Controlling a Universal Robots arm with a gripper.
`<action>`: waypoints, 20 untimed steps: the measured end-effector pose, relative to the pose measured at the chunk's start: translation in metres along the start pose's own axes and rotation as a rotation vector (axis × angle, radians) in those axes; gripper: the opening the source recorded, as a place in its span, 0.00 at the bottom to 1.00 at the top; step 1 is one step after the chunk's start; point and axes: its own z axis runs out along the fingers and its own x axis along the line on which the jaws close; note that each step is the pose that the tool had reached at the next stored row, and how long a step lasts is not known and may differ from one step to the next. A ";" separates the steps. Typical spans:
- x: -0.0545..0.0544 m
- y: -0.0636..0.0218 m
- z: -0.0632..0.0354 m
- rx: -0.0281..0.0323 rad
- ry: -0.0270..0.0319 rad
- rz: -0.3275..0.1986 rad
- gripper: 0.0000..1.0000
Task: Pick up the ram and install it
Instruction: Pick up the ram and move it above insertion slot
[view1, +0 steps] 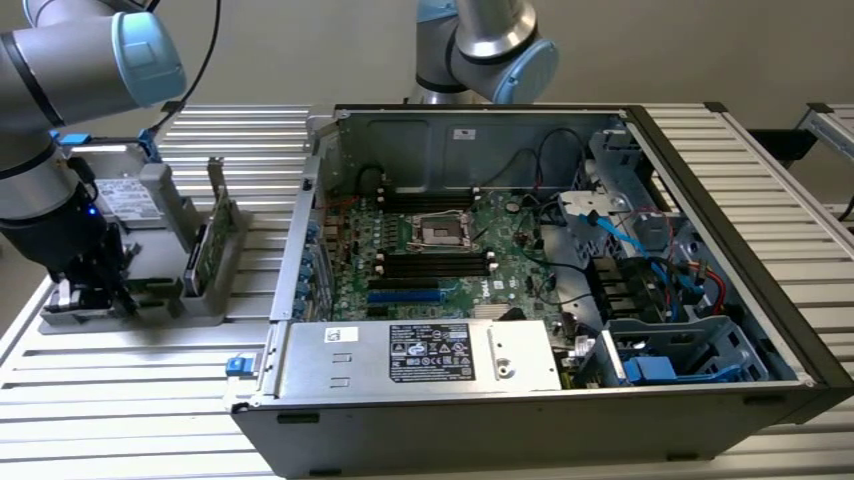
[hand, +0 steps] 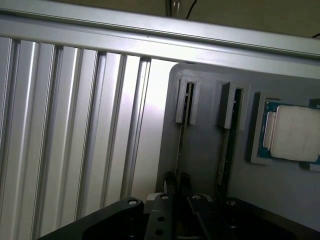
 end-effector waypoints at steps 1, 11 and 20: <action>0.000 0.0000 0.0000 0.0000 0.0000 0.000 0.14; 0.000 -0.0001 -0.0025 0.0000 0.0000 0.000 0.14; 0.000 -0.0007 -0.0099 0.0000 -0.0001 0.001 0.14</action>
